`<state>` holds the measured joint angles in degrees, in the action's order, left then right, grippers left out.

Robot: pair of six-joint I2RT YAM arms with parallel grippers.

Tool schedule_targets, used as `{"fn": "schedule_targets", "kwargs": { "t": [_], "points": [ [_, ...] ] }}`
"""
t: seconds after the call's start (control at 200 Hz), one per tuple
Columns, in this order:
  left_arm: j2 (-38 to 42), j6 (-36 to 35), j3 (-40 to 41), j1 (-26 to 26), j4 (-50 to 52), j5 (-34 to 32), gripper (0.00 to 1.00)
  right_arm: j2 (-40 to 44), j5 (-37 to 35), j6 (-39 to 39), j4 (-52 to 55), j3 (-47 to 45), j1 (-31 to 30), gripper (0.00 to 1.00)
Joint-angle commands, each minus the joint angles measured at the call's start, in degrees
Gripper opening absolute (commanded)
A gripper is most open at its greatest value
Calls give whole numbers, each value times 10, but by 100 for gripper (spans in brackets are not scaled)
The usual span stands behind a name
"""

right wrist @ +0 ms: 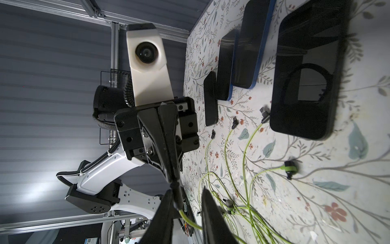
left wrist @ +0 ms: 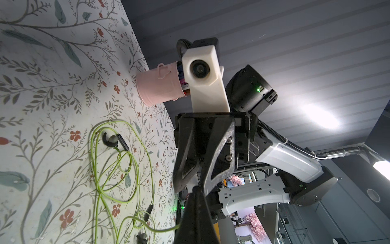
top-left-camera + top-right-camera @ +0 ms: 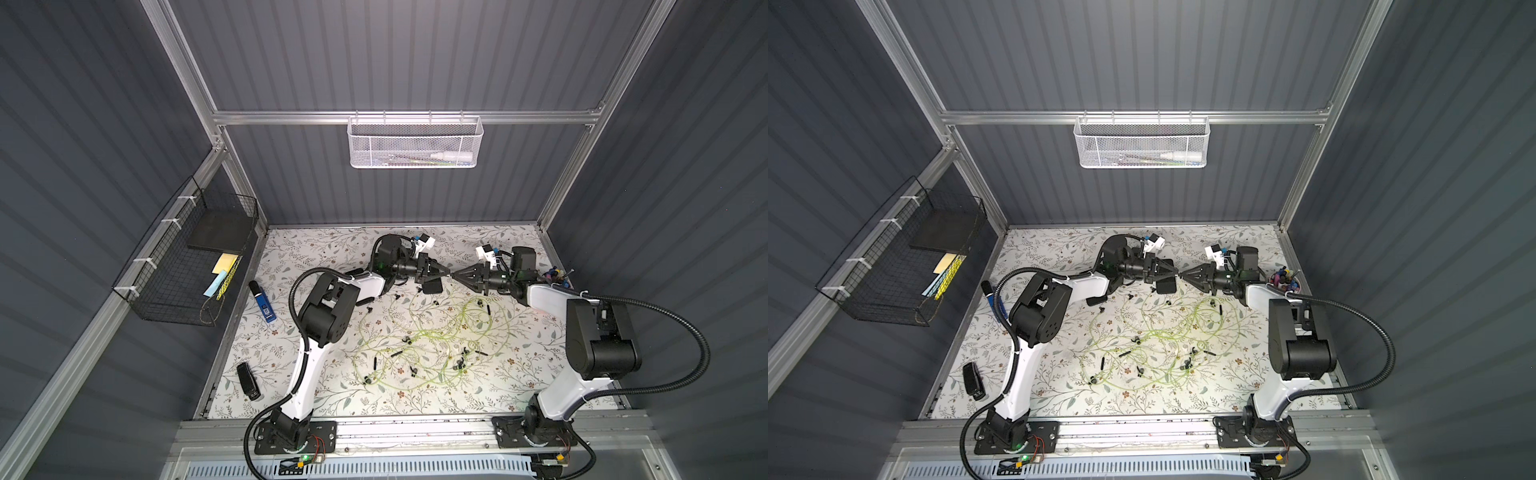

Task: Plug wired earphones into phones
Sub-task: Adjust the wired earphone.

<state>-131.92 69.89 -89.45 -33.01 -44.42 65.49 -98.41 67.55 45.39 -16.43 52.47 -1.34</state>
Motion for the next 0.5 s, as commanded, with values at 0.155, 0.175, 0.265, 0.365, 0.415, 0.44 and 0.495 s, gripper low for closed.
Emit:
{"fn": "schedule_targets", "kwargs": {
  "t": [0.155,0.175,0.265,0.365,0.415,0.44,0.495],
  "points": [
    [-9,-60,-33,-6,81,20,0,-5,13,-17,8,5,-13,21],
    [-9,-64,-34,-6,86,20,0,-6,13,-18,8,5,-13,21],
    [-9,-72,-40,-6,98,22,0,-6,13,-18,8,5,-14,20],
    [-10,-75,-42,-6,101,27,0,-7,12,-18,7,7,-16,18],
    [-11,-77,-42,-7,104,28,0,-8,12,-18,7,9,-18,17],
    [-11,-78,-42,-7,104,28,0,-8,12,-18,7,10,-17,17],
    [-11,-79,-40,-7,103,30,0,-9,12,-19,8,11,-17,17]
  ]
}}
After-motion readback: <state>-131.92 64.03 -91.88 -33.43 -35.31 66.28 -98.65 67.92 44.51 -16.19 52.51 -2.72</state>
